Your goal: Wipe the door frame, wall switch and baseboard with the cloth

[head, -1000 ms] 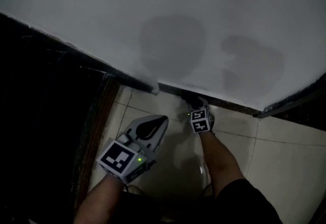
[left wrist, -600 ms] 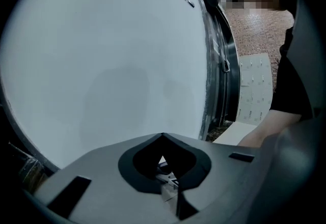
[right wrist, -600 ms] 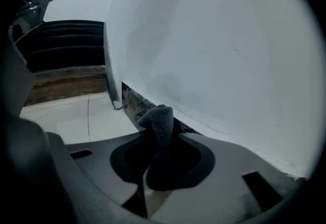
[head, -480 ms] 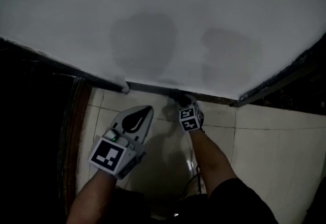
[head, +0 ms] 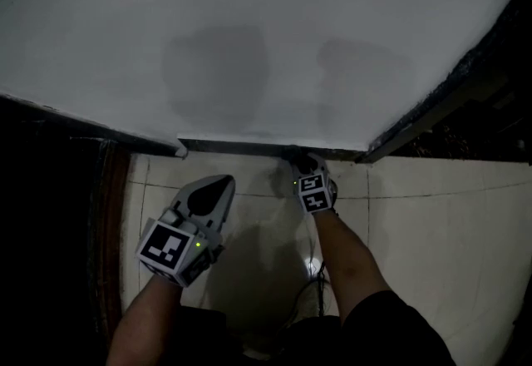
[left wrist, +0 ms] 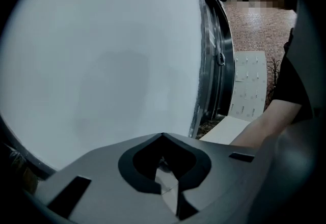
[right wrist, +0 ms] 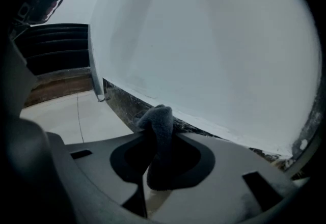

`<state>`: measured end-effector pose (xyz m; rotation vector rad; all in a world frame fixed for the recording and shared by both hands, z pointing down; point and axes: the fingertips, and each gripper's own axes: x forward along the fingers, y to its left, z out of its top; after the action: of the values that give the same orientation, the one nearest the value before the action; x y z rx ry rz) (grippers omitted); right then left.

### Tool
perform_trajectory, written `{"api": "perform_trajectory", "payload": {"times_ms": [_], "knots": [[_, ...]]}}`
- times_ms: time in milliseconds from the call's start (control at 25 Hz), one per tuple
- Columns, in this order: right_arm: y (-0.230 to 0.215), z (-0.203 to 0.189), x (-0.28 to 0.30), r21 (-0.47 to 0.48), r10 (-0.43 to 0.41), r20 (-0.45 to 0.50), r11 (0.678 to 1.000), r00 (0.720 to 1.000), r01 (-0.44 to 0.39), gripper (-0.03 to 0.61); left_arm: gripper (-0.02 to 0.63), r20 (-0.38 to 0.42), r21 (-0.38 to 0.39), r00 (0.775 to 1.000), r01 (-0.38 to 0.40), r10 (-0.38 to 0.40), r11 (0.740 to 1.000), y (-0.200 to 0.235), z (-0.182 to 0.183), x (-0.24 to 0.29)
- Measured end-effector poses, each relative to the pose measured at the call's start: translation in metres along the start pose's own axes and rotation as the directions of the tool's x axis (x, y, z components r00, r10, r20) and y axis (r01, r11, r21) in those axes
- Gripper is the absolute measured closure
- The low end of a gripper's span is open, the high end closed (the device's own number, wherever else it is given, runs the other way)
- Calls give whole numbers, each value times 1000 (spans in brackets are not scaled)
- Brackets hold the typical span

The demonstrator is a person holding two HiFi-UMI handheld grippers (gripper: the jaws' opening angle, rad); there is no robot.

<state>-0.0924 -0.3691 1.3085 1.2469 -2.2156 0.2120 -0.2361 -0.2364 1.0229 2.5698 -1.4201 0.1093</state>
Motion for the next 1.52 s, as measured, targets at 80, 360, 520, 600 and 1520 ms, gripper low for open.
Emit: {"api": "perform_trajectory", "payload": {"times_ms": [80, 360, 520, 600, 1520], "knots": [[-5, -2, -2, 11, -2, -1, 1000, 1000, 2, 495, 612, 7, -19, 1000, -13, 13, 1000, 2, 0, 3], [-29, -12, -14, 42, -28, -6, 999, 1000, 28, 495, 612, -14, -23, 1000, -1, 1, 1000, -11, -5, 18], [-52, -21, -24, 46, -52, -11, 998, 999, 52, 495, 612, -16, -34, 1000, 7, -8, 999, -14, -8, 23], [-68, -30, -32, 77, -75, -13, 994, 997, 75, 495, 612, -12, -43, 1000, 11, -11, 999, -15, -9, 25], [-157, -90, -68, 248, -281, -110, 921, 953, 300, 494, 612, -45, -162, 999, -6, -1, 987, 3, -29, 34]]}}
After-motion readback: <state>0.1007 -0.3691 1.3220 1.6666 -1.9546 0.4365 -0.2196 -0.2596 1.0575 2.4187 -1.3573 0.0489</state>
